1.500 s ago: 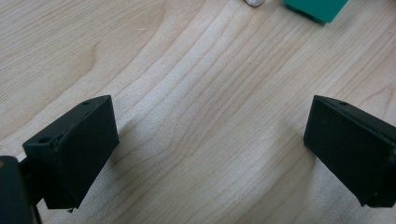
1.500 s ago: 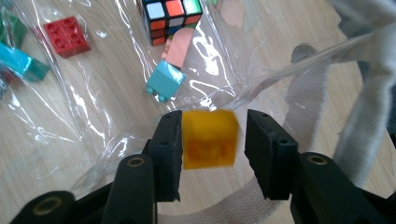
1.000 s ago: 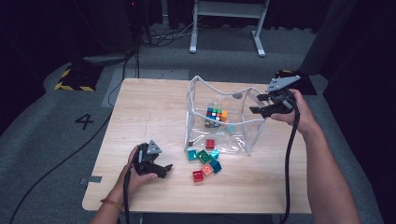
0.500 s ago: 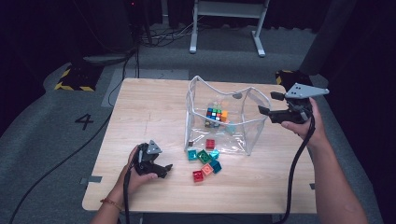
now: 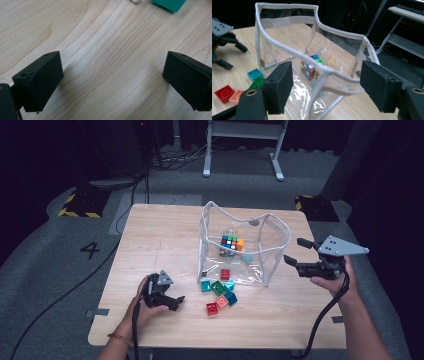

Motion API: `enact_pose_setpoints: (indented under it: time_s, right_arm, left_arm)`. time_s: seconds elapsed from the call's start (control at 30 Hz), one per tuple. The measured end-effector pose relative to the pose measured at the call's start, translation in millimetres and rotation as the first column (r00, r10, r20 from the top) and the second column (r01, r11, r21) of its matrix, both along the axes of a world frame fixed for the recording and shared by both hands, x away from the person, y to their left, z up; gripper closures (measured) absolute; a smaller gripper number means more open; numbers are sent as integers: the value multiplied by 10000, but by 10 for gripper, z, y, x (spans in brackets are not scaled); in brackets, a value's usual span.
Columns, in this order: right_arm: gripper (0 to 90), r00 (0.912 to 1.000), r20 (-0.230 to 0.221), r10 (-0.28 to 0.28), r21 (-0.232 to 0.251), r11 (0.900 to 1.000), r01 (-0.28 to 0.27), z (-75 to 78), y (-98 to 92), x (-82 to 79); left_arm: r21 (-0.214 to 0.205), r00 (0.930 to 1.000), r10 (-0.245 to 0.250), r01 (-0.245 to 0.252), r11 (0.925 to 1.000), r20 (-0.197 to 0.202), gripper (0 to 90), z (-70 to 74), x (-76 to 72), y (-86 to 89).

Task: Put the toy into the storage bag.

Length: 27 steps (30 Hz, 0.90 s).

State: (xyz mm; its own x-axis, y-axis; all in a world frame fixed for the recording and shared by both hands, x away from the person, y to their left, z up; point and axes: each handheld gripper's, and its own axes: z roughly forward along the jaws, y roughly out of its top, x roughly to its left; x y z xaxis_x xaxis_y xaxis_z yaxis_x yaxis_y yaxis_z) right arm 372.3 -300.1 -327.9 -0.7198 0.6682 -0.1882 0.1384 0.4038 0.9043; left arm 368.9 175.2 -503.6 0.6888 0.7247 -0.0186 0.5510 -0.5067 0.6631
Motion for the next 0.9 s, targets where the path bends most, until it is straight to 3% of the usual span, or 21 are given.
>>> enact_pose_setpoints:
  time_s: [0.2,0.43,0.57,0.73,0.9]
  right_arm:
    - [274,9998,-70,207,199,9996,-206,-212,10,-201]
    - [278,9989,-271,378,-209,9990,-384,-489,104,-319]
    - [282,9967,-483,659,-193,9976,-669,-619,185,-380]
    - [288,9875,-1097,1131,-224,9930,-1162,-871,356,-393]
    - [303,9726,-1794,1477,-587,9853,-1604,-1158,584,-332]
  left_arm:
    - [-1,10000,0,0,10000,2,32,0,0,0]
    - [-4,10000,1,-1,10000,0,31,0,0,0]
    - [-5,10000,3,-3,10000,-3,32,0,0,0]
    - [-2,10000,-3,3,10000,-3,31,0,0,0]
    - [0,10000,-2,2,10000,-1,31,0,0,0]
